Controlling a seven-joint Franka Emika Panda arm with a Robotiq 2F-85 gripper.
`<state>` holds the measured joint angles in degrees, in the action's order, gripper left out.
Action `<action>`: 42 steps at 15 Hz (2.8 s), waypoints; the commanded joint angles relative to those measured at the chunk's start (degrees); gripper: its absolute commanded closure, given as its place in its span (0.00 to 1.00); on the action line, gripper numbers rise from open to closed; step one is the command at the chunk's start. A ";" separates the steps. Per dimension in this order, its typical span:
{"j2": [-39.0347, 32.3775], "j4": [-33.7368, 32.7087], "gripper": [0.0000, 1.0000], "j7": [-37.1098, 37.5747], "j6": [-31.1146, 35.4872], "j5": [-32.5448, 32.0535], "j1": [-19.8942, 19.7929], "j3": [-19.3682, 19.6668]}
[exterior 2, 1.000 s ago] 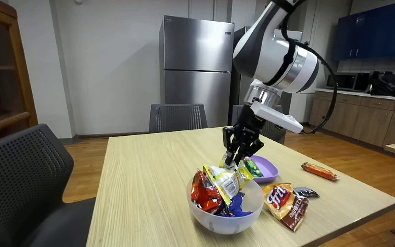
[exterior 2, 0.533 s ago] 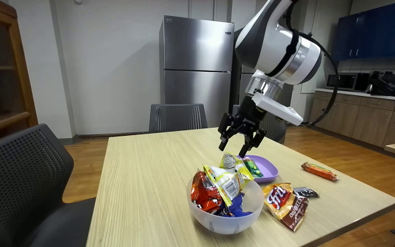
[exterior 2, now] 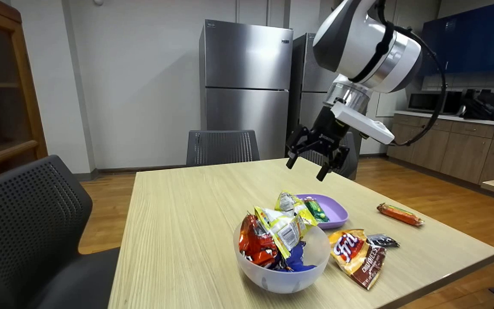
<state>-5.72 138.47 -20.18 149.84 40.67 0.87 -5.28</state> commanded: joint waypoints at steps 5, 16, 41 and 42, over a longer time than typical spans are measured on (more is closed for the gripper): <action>0.53 0.32 0.00 1.07 1.35 -0.34 -3.73 5.10; -5.65 -2.94 0.00 -0.62 3.35 -13.82 -9.66 9.87; -22.84 -14.42 0.00 -0.11 5.79 -41.31 -19.34 13.98; -22.84 -14.44 0.00 -0.11 5.78 -41.31 -19.34 13.98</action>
<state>-28.69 124.02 -21.12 155.69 0.48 -17.51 9.60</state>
